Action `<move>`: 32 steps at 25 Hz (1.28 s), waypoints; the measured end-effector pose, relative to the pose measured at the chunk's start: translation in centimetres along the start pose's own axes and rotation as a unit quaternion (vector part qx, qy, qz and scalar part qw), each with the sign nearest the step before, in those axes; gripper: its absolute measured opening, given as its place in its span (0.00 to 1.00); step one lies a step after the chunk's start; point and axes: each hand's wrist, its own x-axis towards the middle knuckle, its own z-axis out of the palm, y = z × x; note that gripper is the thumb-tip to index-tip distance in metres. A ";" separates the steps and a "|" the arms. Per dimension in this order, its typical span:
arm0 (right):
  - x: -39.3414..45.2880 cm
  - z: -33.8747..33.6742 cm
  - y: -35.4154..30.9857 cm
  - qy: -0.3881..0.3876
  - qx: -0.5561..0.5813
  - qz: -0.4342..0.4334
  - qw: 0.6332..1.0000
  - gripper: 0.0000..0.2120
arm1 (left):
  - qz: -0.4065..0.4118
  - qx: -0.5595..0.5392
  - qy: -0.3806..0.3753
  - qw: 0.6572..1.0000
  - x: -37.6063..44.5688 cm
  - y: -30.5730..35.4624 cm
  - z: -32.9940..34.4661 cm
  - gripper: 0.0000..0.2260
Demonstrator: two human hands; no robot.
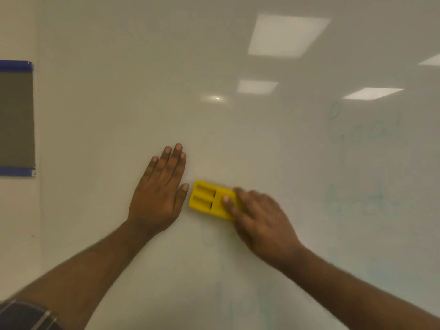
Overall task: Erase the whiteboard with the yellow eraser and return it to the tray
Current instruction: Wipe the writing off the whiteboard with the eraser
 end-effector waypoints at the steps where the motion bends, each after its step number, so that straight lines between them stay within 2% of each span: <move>1: -1.6 0.0 -0.9 -0.025 0.007 -0.047 0.999 0.23 | 0.003 0.000 -0.003 1.000 0.0 -0.1 0.0 0.28; 4: -4.7 -1.4 -0.4 -0.088 0.001 -0.156 0.984 0.22 | -0.001 -0.003 -0.005 1.000 -0.3 0.0 -0.1 0.29; 6: -4.4 -2.7 2.0 -0.077 -0.016 -0.158 0.984 0.20 | -0.011 -0.003 -0.002 1.000 -0.4 0.3 -0.2 0.29; 9: -1.2 -3.4 5.0 -0.028 -0.030 -0.040 0.998 0.21 | -0.051 -0.023 0.009 0.998 -0.9 1.2 0.0 0.29; 11: 0.5 -2.3 4.3 0.011 -0.011 0.051 0.999 0.21 | -0.070 -0.037 0.011 0.997 -1.6 1.8 0.3 0.30; 12: 0.6 -1.6 3.2 0.018 0.003 0.068 0.998 0.21 | -0.071 -0.040 0.008 0.997 -2.1 2.0 0.5 0.30; 14: -1.3 -0.2 0.4 -0.005 0.027 0.024 0.999 0.21 | -0.062 -0.036 -0.002 0.997 -3.1 2.1 0.6 0.30; 17: -6.6 -0.2 -2.6 -0.093 0.046 -0.104 0.989 0.21 | -0.056 -0.032 -0.018 0.998 -3.8 2.0 0.3 0.30; 20: -9.2 -2.2 -0.7 -0.116 0.027 -0.142 0.983 0.21 | -0.057 -0.036 -0.023 0.997 -4.2 2.0 0.2 0.30; 22: -8.2 -3.4 2.0 -0.104 0.006 -0.102 0.989 0.21 | -0.059 -0.033 -0.019 0.998 -4.3 2.0 0.3 0.30; 24: -5.4 -4.1 3.8 -0.077 0.004 -0.013 0.997 0.24 | -0.067 -0.034 -0.013 0.997 -4.4 2.1 0.4 0.29; 26: -2.5 -3.6 3.7 -0.048 0.030 0.074 0.996 0.27 | -0.079 -0.035 -0.005 0.996 -4.7 2.5 0.6 0.29; 28: -1.5 -2.8 1.7 -0.048 0.057 0.099 0.992 0.26 | -0.085 -0.042 -0.001 0.996 -5.3 2.7 0.7 0.29; 32: -6.3 -1.7 -3.7 -0.098 0.060 -0.026 0.993 0.22 | -0.078 -0.042 -0.005 0.996 -5.9 2.6 0.9 0.30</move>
